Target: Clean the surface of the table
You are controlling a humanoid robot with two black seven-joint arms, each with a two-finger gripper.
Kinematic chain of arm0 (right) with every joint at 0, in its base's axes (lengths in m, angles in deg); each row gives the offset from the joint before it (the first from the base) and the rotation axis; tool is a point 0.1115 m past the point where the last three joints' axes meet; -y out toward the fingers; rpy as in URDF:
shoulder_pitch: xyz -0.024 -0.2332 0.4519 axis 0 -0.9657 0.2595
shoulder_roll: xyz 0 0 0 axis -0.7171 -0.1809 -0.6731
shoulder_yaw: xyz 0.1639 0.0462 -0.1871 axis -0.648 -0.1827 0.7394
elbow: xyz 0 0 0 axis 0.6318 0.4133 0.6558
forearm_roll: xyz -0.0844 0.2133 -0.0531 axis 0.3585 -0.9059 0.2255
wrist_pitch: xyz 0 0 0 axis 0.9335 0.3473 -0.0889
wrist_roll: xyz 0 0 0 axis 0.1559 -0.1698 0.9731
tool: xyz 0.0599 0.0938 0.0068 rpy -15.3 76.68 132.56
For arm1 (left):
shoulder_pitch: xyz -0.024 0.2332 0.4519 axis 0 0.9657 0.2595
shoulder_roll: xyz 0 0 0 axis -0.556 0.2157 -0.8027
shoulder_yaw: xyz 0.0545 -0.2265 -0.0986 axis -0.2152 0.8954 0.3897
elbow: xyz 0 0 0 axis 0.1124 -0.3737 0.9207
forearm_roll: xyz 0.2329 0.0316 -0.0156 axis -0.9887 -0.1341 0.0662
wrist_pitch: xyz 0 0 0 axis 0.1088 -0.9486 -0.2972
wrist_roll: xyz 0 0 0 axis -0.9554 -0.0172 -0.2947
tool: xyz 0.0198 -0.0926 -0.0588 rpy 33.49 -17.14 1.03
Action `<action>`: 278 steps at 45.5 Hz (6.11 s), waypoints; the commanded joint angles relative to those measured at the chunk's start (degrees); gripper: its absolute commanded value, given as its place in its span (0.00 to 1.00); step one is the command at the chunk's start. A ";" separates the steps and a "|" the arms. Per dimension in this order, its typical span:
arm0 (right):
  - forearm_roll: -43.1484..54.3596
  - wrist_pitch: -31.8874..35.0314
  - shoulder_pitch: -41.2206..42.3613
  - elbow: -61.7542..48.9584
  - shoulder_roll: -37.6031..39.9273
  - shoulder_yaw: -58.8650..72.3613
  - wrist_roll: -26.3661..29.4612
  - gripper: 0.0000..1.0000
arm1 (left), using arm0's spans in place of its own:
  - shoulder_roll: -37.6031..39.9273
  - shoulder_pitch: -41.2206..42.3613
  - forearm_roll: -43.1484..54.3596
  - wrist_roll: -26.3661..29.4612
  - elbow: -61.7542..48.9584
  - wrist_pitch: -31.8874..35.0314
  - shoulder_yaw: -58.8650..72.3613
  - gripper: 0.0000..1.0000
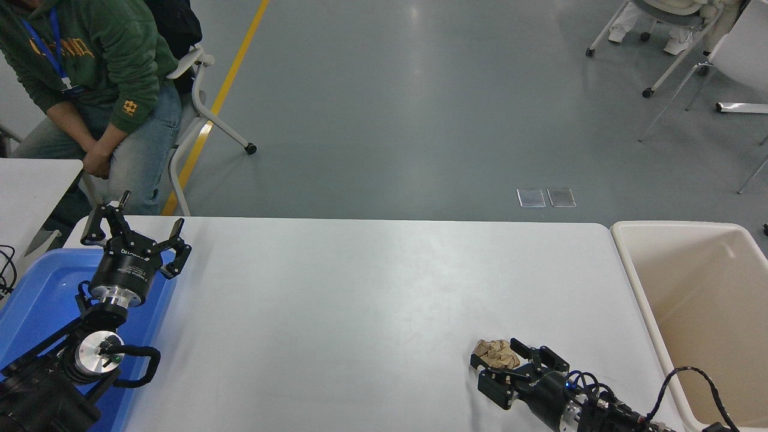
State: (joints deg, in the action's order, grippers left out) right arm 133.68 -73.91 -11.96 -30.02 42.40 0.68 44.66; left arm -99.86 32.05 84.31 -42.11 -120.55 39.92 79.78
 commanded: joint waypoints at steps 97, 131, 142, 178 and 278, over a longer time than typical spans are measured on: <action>-40.25 54.21 21.65 18.62 36.69 -14.59 -14.46 0.00 | 0.00 0.00 0.00 0.00 0.00 0.00 0.00 0.99; -61.08 61.07 17.35 -16.88 29.93 -17.40 -15.42 0.00 | 0.00 0.00 0.00 0.00 0.00 0.00 0.00 0.99; -63.72 61.24 14.62 -31.99 20.09 -17.40 -15.42 0.00 | 0.00 0.00 0.00 0.00 0.00 0.00 0.00 0.99; -65.13 52.63 4.07 -59.16 3.38 -15.03 -9.97 0.00 | 0.00 0.00 0.00 0.00 0.00 0.00 0.00 0.99; -65.57 43.05 2.75 -59.16 0.30 -14.85 -8.66 0.13 | 0.00 0.00 0.00 0.00 0.00 0.00 0.00 0.99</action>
State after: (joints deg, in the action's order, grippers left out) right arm 68.34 -30.85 -9.30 -89.13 42.70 -13.98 35.87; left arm -99.86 32.05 84.31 -42.11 -120.55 39.92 79.78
